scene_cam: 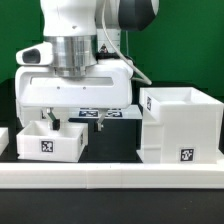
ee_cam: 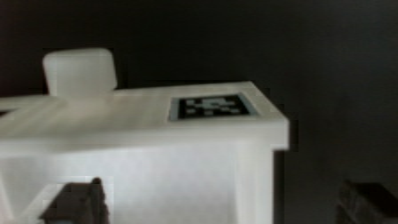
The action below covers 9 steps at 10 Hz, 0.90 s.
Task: Assemble drawer
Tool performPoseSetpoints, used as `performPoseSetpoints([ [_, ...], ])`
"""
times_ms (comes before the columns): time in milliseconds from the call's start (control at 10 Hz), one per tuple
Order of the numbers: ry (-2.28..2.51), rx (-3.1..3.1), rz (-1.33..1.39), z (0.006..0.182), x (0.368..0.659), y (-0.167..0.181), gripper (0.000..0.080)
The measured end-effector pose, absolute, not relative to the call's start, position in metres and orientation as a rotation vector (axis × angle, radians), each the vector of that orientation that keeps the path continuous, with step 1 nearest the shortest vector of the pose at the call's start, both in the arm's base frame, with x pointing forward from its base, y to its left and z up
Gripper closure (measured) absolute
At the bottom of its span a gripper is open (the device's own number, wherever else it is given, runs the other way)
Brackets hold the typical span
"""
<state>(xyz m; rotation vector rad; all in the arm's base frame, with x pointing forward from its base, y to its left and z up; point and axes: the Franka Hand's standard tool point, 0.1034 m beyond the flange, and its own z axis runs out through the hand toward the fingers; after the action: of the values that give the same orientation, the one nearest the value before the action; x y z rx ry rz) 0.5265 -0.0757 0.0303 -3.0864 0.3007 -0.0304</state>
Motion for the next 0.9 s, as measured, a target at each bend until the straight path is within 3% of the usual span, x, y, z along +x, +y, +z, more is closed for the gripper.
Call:
performPoseSetpoints([
  [300,0.298,-3.099,-0.031,0.014,0.522,-0.076,0.0151],
  [700,0.285,-3.101,-0.008,0.006,0.519,-0.071,0.0151],
  [800,0.286,-3.102,-0.007,0.006,0.518,-0.072,0.0264],
  [900,0.286,-3.102,-0.007,0.006,0.518,-0.072,0.0264],
])
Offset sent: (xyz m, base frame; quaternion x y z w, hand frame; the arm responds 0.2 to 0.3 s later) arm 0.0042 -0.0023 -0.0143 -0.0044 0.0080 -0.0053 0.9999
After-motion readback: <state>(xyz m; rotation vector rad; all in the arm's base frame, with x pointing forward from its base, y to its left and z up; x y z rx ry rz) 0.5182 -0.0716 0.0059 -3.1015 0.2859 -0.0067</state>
